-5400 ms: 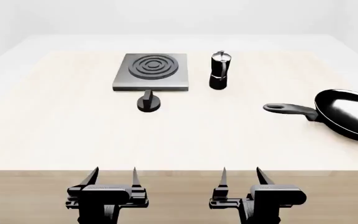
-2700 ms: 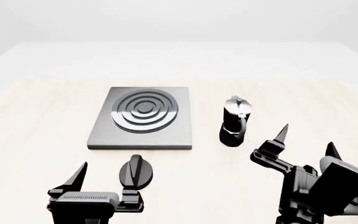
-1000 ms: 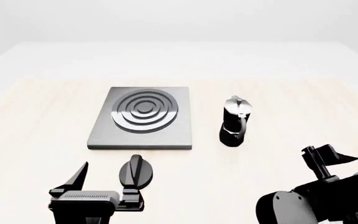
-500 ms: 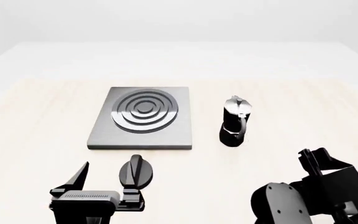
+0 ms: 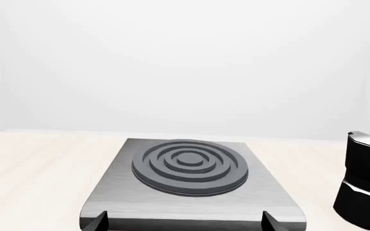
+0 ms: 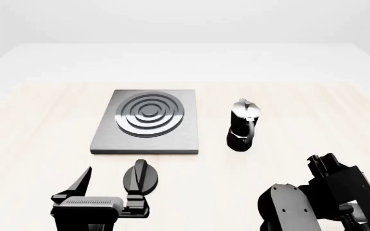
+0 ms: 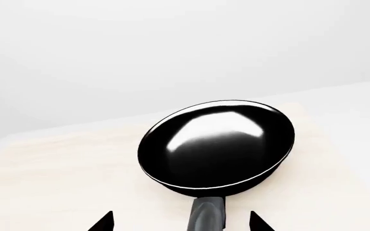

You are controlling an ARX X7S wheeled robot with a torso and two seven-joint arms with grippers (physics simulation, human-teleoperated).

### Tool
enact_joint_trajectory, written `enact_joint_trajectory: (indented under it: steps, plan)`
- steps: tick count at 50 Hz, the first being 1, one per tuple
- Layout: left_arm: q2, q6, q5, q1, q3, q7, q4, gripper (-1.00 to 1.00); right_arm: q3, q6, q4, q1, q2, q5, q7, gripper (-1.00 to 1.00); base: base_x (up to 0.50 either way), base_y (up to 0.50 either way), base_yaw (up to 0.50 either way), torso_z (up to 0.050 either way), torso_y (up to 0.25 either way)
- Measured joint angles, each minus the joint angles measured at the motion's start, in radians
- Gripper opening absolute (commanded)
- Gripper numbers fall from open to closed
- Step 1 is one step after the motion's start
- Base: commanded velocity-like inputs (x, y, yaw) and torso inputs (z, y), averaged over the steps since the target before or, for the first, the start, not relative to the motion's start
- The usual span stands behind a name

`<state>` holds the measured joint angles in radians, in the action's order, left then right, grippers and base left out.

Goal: Put the frying pan on the stove.

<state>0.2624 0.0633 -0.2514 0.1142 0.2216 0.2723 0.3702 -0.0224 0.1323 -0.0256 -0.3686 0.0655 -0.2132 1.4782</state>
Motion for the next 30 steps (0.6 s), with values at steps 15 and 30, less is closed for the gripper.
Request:
enact_joint_trajectory:
  steps: [15,30]
  plan:
    - [0.005,-0.003,-0.004,-0.002,0.006,0.006,-0.002,1.0,0.004,-0.008,-0.075,-0.034,0.0,-0.008,-0.001,1.0,0.0,0.0,0.0,0.0,0.0]
    - [0.009,-0.006,-0.008,-0.004,0.011,0.011,-0.004,1.0,0.016,-0.037,-0.148,-0.057,0.0,-0.043,-0.024,1.0,0.0,0.0,0.0,0.0,0.0]
